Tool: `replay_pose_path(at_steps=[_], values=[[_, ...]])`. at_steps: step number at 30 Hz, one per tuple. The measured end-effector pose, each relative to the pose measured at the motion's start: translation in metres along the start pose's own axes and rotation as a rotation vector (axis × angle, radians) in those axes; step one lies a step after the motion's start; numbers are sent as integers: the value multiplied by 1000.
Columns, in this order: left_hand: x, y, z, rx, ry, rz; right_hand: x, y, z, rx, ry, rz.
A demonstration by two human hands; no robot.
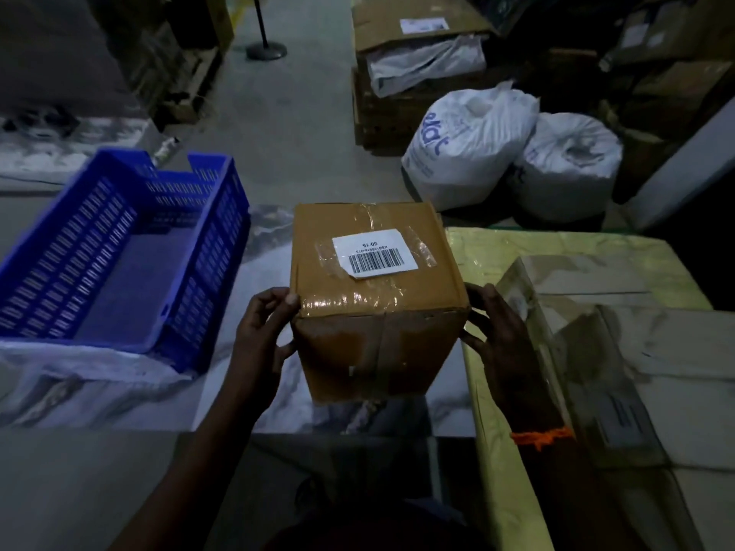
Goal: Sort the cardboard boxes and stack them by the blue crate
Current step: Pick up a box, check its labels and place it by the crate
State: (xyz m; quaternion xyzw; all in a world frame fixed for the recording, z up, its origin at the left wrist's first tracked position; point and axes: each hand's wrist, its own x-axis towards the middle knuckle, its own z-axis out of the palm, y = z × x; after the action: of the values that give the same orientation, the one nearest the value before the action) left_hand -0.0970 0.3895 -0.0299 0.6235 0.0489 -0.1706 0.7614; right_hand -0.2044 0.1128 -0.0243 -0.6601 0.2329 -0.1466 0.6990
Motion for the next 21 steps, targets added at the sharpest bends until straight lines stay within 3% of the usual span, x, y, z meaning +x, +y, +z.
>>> replay_pose_path(at_steps=[3,7,12,15,18,21], values=[[0,-3,-7,53,-38,39,-8,11,-2,28,40,7],[-4,-4,-13,344,-73,212,-17,20,1,15,64,8],[-16,9,8,848,-45,628,-22,19,5,21,74,-10],[-23,17,36,1085,-174,810,-23,11,19,-6,56,-35],[-23,23,46,1130,-306,781,-27,5,47,-81,-6,-104],[-22,43,29,1062,-193,678,-31,1,80,-174,-116,-165]])
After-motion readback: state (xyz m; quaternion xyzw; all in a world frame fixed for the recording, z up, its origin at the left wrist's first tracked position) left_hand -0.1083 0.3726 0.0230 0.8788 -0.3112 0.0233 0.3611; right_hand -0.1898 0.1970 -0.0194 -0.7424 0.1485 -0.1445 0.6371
